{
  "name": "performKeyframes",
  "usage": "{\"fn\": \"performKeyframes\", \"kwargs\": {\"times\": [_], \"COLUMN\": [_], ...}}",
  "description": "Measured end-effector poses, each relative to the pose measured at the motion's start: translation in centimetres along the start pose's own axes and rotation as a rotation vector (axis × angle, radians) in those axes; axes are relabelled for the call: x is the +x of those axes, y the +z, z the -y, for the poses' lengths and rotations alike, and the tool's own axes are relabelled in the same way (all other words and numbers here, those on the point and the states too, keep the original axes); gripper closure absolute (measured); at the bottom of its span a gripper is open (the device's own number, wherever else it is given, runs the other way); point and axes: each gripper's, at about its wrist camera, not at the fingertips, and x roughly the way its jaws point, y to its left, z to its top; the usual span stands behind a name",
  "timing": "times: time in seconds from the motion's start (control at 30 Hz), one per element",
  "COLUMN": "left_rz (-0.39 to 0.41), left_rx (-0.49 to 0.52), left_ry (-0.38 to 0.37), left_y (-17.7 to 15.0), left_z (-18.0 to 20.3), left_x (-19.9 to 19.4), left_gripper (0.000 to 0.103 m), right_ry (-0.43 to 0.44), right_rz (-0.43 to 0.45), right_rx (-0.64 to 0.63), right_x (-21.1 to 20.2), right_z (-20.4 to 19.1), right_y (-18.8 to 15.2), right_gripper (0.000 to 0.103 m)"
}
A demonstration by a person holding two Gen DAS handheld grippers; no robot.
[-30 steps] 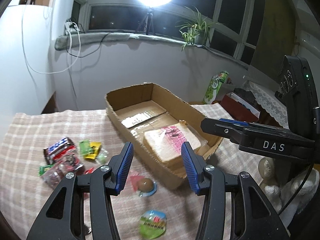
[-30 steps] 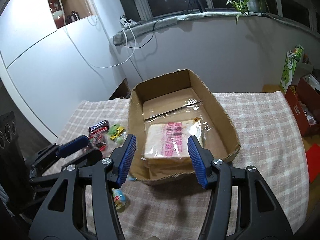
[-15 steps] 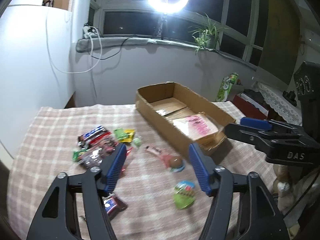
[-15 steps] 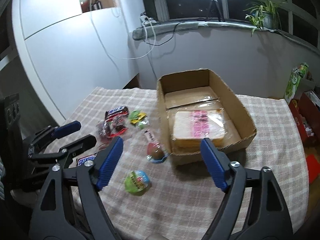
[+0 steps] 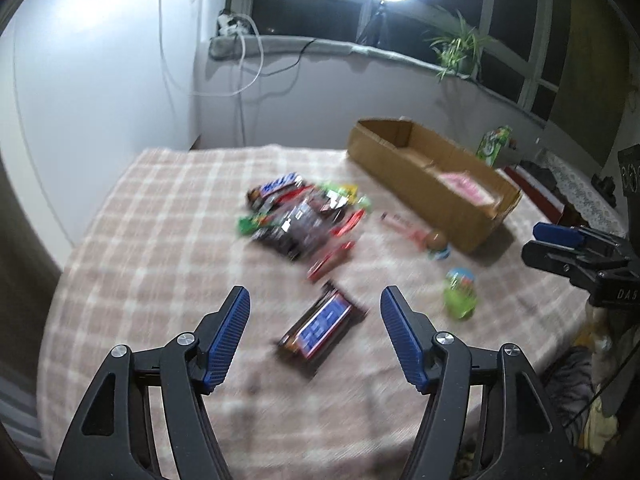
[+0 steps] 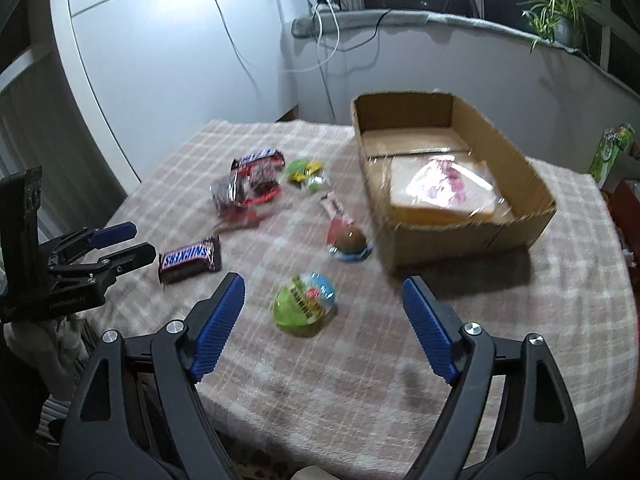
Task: Organize snacks
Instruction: 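Grasp the Snickers bar with the left gripper while the right gripper grasps the green jelly cup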
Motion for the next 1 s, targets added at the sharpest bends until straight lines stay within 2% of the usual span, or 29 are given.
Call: {"fn": "performKeyframes", "kwargs": {"times": [0.23,0.47,0.53,0.6,0.73,0.8,0.93,1.0], "left_rz": [-0.046,-0.062,-0.073,-0.086,-0.111,-0.122,-0.137,-0.145], "left_rx": [-0.037,0.013,0.027,0.04,0.068,0.074,0.084,0.09], "left_ry": [-0.015,-0.038,-0.042,-0.051,-0.051,-0.055,-0.067,-0.069], "left_y": [-1.4,-1.4,-1.3,-1.2,-1.1,-1.1,-1.0,-1.0], "left_z": [-1.2,-0.4,-0.3,-0.2,0.0,0.1,0.1,0.2], "left_x": [0.6,1.7,2.3,2.9,3.9,4.4,5.0,5.3], "left_gripper": [0.035,0.036,0.04,0.043,0.047,0.049,0.055,0.057], "right_ry": [0.005,0.003,0.002,0.008,0.009,0.013,0.014,0.012], "right_rz": [-0.05,-0.086,-0.095,-0.11,-0.125,-0.136,-0.153,-0.158], "right_rx": [0.003,-0.016,-0.025,-0.032,-0.045,-0.052,-0.067,-0.074], "right_x": [1.9,3.6,4.2,4.7,5.7,6.1,6.9,7.2], "right_z": [-0.4,-0.8,-1.0,-1.2,-1.5,-1.7,-2.0,-2.1], "right_y": [-1.1,-1.2,-1.3,-1.2,-1.0,-1.0,-1.0,-1.1], "right_gripper": [0.019,0.019,0.021,0.029,0.033,0.042,0.045,0.053]}}
